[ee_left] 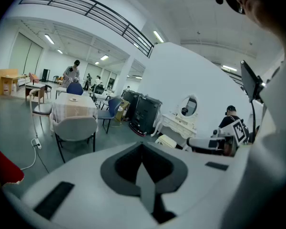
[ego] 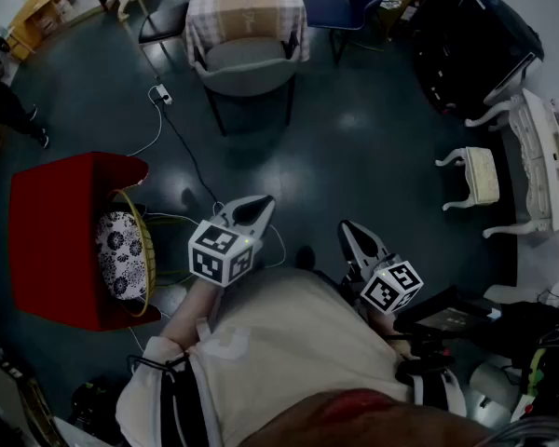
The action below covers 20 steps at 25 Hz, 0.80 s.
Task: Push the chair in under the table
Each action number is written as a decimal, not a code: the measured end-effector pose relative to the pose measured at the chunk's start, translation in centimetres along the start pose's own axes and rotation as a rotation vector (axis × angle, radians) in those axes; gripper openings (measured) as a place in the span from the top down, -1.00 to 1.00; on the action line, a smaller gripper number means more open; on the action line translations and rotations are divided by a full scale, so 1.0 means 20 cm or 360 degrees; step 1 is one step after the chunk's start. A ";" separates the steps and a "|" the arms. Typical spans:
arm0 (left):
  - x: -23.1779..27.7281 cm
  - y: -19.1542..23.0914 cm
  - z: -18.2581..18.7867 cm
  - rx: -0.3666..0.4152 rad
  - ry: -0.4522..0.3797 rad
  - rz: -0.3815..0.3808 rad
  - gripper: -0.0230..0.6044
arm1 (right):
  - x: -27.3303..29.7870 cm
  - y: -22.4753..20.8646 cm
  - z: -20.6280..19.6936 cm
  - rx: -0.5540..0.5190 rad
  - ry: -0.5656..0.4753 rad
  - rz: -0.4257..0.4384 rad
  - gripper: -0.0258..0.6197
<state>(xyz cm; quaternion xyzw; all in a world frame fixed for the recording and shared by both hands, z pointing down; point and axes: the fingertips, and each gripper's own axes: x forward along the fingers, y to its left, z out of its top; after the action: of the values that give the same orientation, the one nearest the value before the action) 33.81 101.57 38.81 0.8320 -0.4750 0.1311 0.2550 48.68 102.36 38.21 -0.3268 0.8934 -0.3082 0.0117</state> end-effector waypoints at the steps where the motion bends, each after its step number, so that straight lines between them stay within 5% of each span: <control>1: 0.02 -0.02 0.01 0.0002 0.0013 0.0013 0.90 | -0.02 -0.02 0.02 0.0004 0.0000 0.0000 0.89; 9: 0.17 -0.12 0.04 -0.0041 0.0053 0.0051 0.90 | -0.10 -0.15 0.10 0.0005 -0.0037 0.0060 0.89; 15: 0.11 -0.08 0.13 0.0076 -0.0004 0.0174 0.90 | -0.01 -0.14 0.15 0.0000 -0.0047 0.0183 0.89; 20: 0.07 0.02 0.15 -0.0012 -0.0021 0.0279 0.90 | 0.09 -0.11 0.21 -0.0047 -0.0024 0.0294 0.89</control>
<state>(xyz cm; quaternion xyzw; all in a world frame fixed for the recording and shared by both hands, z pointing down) 34.15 98.70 37.09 0.7870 -0.5483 0.1456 0.2426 49.45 97.80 36.31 -0.2454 0.9240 -0.2901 0.0420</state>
